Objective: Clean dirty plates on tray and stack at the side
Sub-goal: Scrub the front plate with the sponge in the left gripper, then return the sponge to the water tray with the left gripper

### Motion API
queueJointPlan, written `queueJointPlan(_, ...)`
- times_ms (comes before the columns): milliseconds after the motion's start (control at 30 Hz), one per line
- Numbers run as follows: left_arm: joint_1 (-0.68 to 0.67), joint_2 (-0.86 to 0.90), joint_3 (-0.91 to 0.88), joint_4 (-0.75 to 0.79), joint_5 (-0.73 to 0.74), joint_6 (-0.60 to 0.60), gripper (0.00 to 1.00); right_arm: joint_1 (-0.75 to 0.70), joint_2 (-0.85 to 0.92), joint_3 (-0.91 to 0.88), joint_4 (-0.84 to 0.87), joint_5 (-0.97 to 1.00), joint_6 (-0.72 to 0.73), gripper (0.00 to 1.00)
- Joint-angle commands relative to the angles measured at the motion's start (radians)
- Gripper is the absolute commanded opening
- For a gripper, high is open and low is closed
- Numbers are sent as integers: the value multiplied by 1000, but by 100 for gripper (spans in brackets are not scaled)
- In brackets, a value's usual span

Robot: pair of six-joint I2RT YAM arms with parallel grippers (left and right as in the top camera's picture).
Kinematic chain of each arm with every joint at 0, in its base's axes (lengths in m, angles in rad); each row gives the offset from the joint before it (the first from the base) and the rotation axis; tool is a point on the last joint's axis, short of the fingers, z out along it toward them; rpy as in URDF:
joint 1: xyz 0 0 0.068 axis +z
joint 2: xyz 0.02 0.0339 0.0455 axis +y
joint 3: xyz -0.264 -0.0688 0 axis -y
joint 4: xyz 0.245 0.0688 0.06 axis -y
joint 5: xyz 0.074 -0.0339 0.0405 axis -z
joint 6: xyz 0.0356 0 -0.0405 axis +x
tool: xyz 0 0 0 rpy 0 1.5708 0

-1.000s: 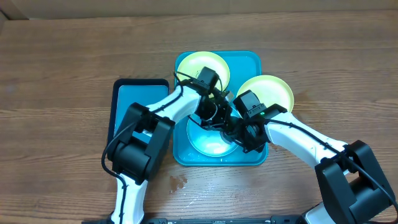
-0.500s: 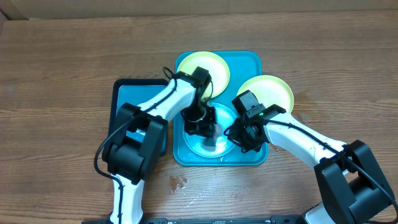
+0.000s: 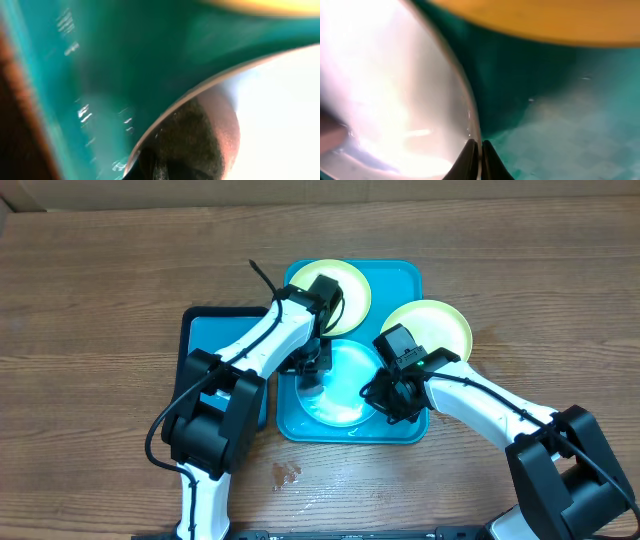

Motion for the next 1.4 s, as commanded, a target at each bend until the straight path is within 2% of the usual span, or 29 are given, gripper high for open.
queueJointPlan(0,2,6,-13,124,330,53,4,-7,3,-4,-13,33,-3,4)
queueJointPlan(133,-37,15,-57,232,537,39,4,-7,3,-4,-14,33,-3,4)
queueJointPlan(267,-84,18,-97,269,577,30,4,-7,3,-4,-14,33,-3,4)
queueJointPlan(467,-108,18,-98,224,584,31,4,-7,3,-4,-14,33,-3,4)
queueJointPlan(533,-105,18,-98,157,539,28,4,-7,3,-4,-18,33,-3,4)
queueJointPlan(667,-78,16,-97,3,263,-58,4,-7,3,-4,-21,33,-3,4)
queueJointPlan(733,-55,7,-96,-43,174,-74,4,-7,3,-4,-21,33,-3,4)
queueJointPlan(833,-17,-42,-96,-74,130,-71,4,-7,3,-4,-21,33,-3,4)
queueJointPlan(1000,56,-224,-96,-101,79,-69,4,-7,3,-4,-21,33,-8,4)
queueJointPlan(1133,139,-383,-96,-134,-43,-37,4,-7,3,-4,-21,33,-10,4)
queueJointPlan(1233,187,-410,-99,-156,-137,-34,4,-7,3,-4,-18,33,-10,4)
queueJointPlan(1367,244,-380,-156,-114,-151,10,4,-7,3,-4,-9,32,-10,4)
